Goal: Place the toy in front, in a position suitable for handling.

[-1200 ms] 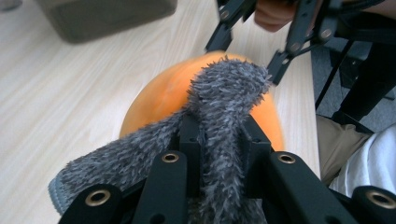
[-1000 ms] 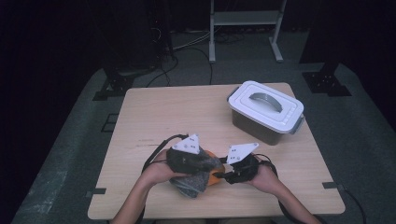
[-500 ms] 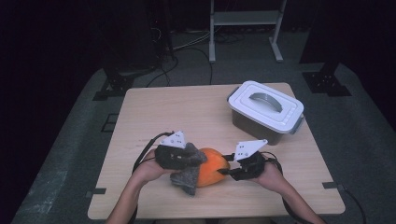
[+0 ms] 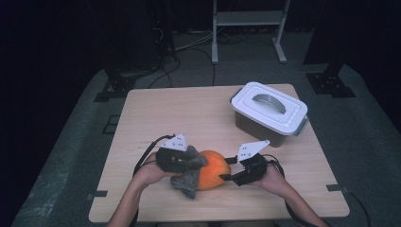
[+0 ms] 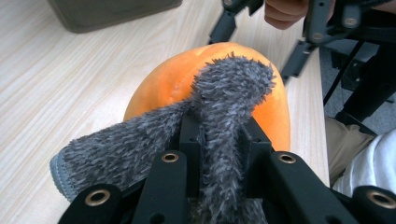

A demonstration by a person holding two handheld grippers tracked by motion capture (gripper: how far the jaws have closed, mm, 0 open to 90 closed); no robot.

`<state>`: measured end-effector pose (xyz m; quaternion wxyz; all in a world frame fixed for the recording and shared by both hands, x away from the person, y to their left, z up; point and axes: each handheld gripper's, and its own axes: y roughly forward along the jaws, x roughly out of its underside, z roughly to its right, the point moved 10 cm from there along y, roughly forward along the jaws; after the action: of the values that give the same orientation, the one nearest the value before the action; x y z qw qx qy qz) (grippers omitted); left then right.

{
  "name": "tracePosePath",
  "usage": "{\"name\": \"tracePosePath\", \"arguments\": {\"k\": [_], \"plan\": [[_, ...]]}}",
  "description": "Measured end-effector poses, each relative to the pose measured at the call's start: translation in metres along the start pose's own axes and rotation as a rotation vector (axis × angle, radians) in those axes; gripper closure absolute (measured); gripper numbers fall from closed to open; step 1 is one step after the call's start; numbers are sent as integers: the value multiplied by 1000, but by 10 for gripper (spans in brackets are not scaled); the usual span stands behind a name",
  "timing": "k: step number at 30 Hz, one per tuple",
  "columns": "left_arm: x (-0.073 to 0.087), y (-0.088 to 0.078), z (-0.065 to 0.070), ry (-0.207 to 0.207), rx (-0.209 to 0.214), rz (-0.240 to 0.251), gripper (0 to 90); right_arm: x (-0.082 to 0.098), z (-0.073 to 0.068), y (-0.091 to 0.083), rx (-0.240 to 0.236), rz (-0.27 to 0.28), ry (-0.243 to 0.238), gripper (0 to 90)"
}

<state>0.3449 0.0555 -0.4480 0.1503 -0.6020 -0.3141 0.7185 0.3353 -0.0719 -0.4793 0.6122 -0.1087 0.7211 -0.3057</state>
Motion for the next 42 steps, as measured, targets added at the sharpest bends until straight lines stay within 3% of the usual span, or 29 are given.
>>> {"name": "tracePosePath", "arguments": {"k": [2, 3, 4, 8, 9, 12, 15, 20, 21, 27, 29, 31, 33, 34, 35, 38, 39, 42], "plan": [[-3, -1, 3, 7, 3, 0, 754, -1, -1, 0, -4, 5, -5, 501], [-7, -1, 8, 28, 9, -3, 754, -6, -3, -2, 11, 5, -34, 551], [-14, 0, 17, 52, 31, -3, 754, -7, -5, -1, 10, 2, -43, 559], [-23, 4, 26, 82, 46, -13, 754, -7, -8, 4, 30, -27, -75, 560], [-33, 9, 35, 100, 85, 9, 754, -8, -10, 6, 30, -27, -82, 560], [-36, 17, 38, 112, 100, -6, 753, -9, -15, 9, 28, -39, -113, 563], [-35, 18, 35, 93, 104, 7, 753, -6, -14, 9, 30, -47, -120, 575], [-26, 10, 19, 50, 71, 23, 753, 0, -7, 4, 20, -41, -109, 590], [-21, 5, 12, 29, 48, 26, 753, 1, -6, 4, 23, -45, -110, 590], [-3, -2, -4, -12, 7, -4, 750, 9, 3, -1, 42, -72, -97, 583], [3, 2, -3, -37, 31, 14, 749, 13, 9, -2, 48, -76, -79, 532], [5, 5, 1, -29, 42, 6, 750, 15, 9, -2, 44, -84, -74, 463], [6, 6, 3, -26, 47, 6, 750, 16, 6, -3, 3, -93, -51, 380], [6, 7, 6, -22, 53, 7, 750, 16, 6, -3, 3, -93, -51, 380], [5, 9, 11, -17, 74, 7, 750, 16, 3, -5, -18, -91, -49, 324], [5, 11, 15, -10, 95, 4, 748, 13, 2, -6, -34, -77, -45, 296], [3, 15, 20, -4, 119, 6, 748, 6, 0, -7, -47, -47, -44, 283], [1, 18, 24, 5, 127, 9, 748, 0, -2, -5, -49, -27, -34, 269]]}}
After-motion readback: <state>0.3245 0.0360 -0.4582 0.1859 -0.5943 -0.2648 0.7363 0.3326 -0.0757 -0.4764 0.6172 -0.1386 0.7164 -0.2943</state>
